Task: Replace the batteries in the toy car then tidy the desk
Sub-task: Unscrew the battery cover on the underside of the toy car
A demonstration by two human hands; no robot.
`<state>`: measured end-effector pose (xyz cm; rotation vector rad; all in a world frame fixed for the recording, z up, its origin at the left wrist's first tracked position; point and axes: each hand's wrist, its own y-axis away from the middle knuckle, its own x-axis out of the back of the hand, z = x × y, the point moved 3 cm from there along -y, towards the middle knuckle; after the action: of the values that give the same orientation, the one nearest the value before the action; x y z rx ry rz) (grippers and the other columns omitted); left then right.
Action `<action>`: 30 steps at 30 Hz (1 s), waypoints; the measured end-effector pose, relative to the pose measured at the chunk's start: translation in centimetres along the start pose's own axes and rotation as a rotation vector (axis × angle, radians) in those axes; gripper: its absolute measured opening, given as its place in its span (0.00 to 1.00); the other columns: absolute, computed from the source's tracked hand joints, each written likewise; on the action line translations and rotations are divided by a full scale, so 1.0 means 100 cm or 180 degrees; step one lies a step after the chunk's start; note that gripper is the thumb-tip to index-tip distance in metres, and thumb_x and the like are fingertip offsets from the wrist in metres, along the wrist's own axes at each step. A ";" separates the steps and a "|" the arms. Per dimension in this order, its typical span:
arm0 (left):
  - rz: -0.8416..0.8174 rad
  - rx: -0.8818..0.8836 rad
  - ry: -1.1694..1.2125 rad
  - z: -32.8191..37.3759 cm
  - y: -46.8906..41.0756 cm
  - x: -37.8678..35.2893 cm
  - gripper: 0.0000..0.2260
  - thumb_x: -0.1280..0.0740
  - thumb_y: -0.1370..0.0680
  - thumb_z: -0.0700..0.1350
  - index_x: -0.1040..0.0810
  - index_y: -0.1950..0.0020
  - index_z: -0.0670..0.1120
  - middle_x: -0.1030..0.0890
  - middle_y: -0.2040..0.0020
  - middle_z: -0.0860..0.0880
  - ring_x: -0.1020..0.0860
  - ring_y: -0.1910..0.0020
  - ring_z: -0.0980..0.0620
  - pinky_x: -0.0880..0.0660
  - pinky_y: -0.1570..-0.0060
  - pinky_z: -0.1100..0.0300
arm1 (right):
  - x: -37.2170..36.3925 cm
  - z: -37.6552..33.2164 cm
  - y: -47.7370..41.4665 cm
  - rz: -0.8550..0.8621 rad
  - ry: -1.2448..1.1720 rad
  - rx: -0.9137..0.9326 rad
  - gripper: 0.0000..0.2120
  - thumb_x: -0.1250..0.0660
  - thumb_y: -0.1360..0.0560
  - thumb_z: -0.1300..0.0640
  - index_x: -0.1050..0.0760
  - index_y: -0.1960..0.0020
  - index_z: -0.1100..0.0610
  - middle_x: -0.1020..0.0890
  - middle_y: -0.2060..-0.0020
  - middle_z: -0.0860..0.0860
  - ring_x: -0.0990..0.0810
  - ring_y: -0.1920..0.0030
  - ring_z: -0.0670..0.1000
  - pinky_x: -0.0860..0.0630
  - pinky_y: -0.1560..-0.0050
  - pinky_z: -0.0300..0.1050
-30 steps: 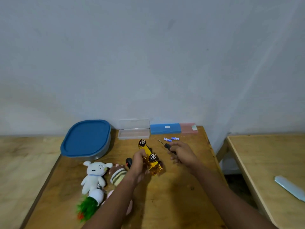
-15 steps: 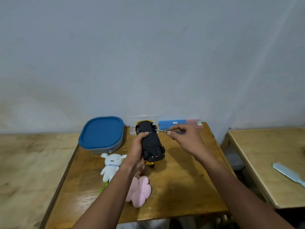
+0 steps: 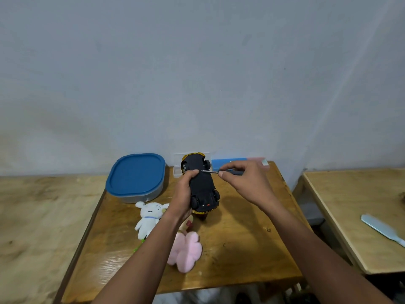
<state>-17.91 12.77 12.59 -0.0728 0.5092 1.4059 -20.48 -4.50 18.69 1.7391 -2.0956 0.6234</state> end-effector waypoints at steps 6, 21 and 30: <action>0.0230 -0.0305 -0.0340 0.001 -0.023 -0.026 0.17 0.34 0.26 0.53 0.20 0.48 0.40 0.20 0.57 0.39 0.22 0.58 0.40 0.25 0.57 0.50 | 0.021 0.012 -0.026 0.0028 -0.0016 0.0020 0.01 0.26 0.28 0.51 0.15 0.58 0.47 0.15 0.63 0.43 0.17 0.61 0.41 0.21 0.58 0.38; 0.0614 -0.0698 -0.0578 -0.010 -0.082 -0.098 0.08 0.38 0.19 0.42 0.24 0.48 0.37 0.21 0.67 0.46 0.19 0.68 0.46 0.22 0.70 0.56 | 0.073 0.039 -0.098 -0.0330 0.0631 0.0890 0.03 0.30 0.28 0.56 0.20 0.56 0.48 0.19 0.65 0.44 0.21 0.63 0.38 0.24 0.58 0.41; 0.0603 -0.0749 -0.0695 0.001 -0.089 -0.096 0.11 0.41 0.17 0.42 0.23 0.45 0.35 0.20 0.63 0.43 0.18 0.68 0.47 0.23 0.71 0.58 | 0.075 0.031 -0.118 -0.0691 0.0739 0.1176 0.07 0.31 0.28 0.58 0.19 0.54 0.47 0.19 0.58 0.46 0.23 0.58 0.43 0.26 0.54 0.43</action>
<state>-10.13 2.33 14.13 -0.0608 0.1714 1.6331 -10.30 -14.20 21.38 1.9404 -1.6842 1.1408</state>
